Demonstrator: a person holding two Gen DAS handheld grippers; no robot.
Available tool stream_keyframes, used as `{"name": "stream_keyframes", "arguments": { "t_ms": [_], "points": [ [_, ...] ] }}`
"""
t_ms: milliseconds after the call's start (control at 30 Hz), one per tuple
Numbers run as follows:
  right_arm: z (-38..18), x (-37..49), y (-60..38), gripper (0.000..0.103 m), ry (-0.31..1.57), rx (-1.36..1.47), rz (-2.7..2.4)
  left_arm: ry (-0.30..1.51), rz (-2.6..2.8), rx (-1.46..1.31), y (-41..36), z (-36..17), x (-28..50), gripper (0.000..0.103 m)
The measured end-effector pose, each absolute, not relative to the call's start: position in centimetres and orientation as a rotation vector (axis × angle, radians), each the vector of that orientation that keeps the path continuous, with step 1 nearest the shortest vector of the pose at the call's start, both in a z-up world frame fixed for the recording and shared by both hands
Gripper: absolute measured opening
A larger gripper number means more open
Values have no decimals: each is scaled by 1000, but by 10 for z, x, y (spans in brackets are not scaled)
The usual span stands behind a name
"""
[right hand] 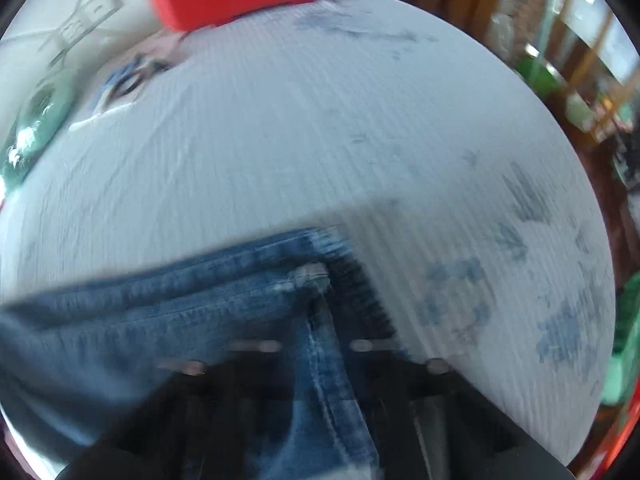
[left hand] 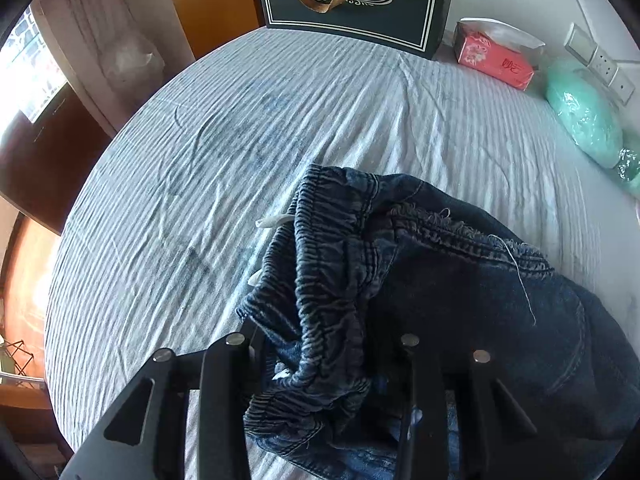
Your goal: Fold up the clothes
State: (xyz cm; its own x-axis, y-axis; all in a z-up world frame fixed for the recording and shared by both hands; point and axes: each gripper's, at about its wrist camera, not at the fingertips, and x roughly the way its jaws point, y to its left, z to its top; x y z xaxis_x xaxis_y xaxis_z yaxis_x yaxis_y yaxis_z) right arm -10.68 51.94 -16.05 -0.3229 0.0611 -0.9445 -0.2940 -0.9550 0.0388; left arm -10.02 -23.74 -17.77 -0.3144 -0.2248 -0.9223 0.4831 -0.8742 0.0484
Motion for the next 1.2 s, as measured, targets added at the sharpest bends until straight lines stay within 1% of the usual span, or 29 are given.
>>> {"name": "stream_keyframes", "arguments": {
  "t_ms": [67,133,167,233,300,367,400,433,500,533,567,600,633,667,700,733,767,800,833,933,1000,1033,1067,1133,1200],
  "points": [
    [-137,-102,518,6,250,-1576,2419,318,-2220,1511,-235,-177,-100,36],
    [-122,-104,525,6,300,-1487,2457,298,-2223,1532,-231,-179,-103,39],
    [-119,-108,528,6,308,-1458,2465,269,-2219,1546,-229,-180,-106,40],
    [-134,-127,529,8,277,-1495,2426,211,-2196,1569,-224,-180,-112,43],
    [-159,-138,532,25,287,-1580,2331,223,-2185,1598,-225,-172,-112,45],
    [-166,-134,533,27,326,-1573,2297,300,-2232,1574,-229,-151,-103,54],
    [-162,-126,533,33,354,-1545,2306,330,-2271,1533,-231,-136,-97,67],
    [-155,-116,532,38,386,-1509,2327,347,-2318,1470,-233,-117,-89,86],
    [-141,-94,528,61,451,-1459,2382,342,-2388,1372,-235,-89,-78,103],
    [-135,-83,526,67,487,-1438,2414,341,-2415,1356,-236,-82,-77,103],
    [-132,-75,523,78,535,-1428,2442,347,-2438,1359,-237,-79,-78,103],
    [-130,-68,521,81,591,-1425,2466,352,-2454,1368,-236,-80,-80,103],
    [-128,-61,518,81,647,-1421,2489,346,-2455,1390,-233,-86,-82,103],
    [-128,-55,516,79,692,-1418,2506,329,-2448,1417,-228,-93,-84,101],
    [-130,-53,511,58,716,-1433,2514,311,-2441,1445,-223,-101,-86,89],
    [-133,-53,504,38,732,-1458,2520,296,-2436,1482,-217,-110,-87,74],
    [-137,-52,497,6,744,-1487,2529,292,-2436,1525,-211,-120,-89,67],
    [-141,-52,488,2,755,-1519,2541,281,-2435,1561,-205,-128,-90,59],
    [-145,-51,480,2,766,-1551,2553,251,-2430,1594,-198,-136,-89,57],
    [-159,-50,461,2,751,-1632,2568,65,-2365,1624,-188,-153,-89,58],
    [-171,-47,471,2,708,-1644,2485,16,-2283,1628,-200,-166,-89,58],
    [-177,-44,481,2,724,-1639,2443,9,-2235,1634,-210,-174,-91,58],
    [-183,-40,492,1,764,-1632,2405,12,-2208,1646,-217,-181,-92,59],
    [-185,-34,507,0,842,-1602,2381,50,-2182,1664,-227,-190,-97,71],
    [-181,-26,517,1,886,-1558,2380,90,-2179,1667,-232,-189,-99,73]
  ]
}}
